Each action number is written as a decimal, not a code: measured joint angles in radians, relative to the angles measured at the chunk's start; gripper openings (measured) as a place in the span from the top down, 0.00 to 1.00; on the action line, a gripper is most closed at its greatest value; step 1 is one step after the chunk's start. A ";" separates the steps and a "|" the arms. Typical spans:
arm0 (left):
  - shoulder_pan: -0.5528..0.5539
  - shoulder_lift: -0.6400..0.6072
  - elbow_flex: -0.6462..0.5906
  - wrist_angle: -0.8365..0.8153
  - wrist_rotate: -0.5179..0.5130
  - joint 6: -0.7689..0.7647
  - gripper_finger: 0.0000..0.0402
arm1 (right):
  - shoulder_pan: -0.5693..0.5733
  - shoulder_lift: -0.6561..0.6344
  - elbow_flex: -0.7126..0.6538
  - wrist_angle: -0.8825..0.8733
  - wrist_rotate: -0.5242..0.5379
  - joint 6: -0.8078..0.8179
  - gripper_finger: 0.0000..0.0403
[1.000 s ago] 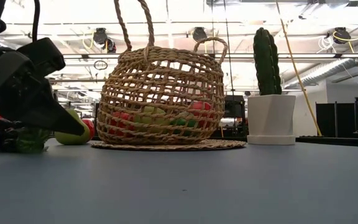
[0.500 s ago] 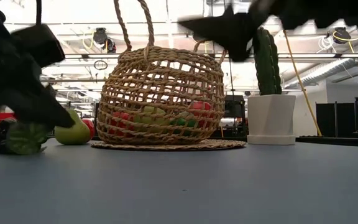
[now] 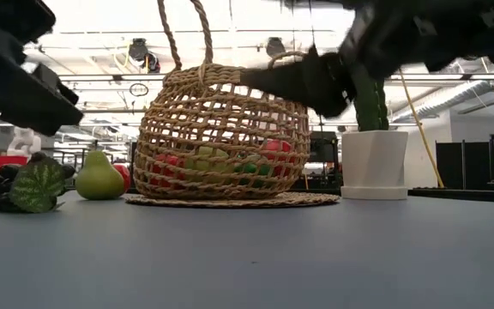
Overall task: Build produce basket
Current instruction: Put the grapes into the brown basket
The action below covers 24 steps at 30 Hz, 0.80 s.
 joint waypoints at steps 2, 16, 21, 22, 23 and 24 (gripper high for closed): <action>-0.008 0.002 0.000 -0.002 0.000 0.042 0.73 | -0.013 0.000 0.008 0.047 -0.003 -0.014 0.02; -0.054 0.021 0.001 0.156 0.039 0.112 0.73 | -0.038 0.000 0.015 -0.063 0.125 0.045 0.02; -0.086 0.091 0.001 0.257 0.039 0.134 0.73 | -0.050 0.000 0.015 -0.021 0.215 0.046 0.02; -0.086 0.106 0.001 0.265 0.039 0.123 0.73 | -0.054 0.000 0.015 -0.015 0.230 0.047 0.02; -0.086 0.120 0.001 0.273 0.039 0.104 0.73 | -0.060 0.000 0.015 -0.010 0.230 0.046 0.02; -0.086 0.130 0.001 0.275 0.038 0.082 0.73 | -0.064 0.003 0.015 0.001 0.220 0.047 0.02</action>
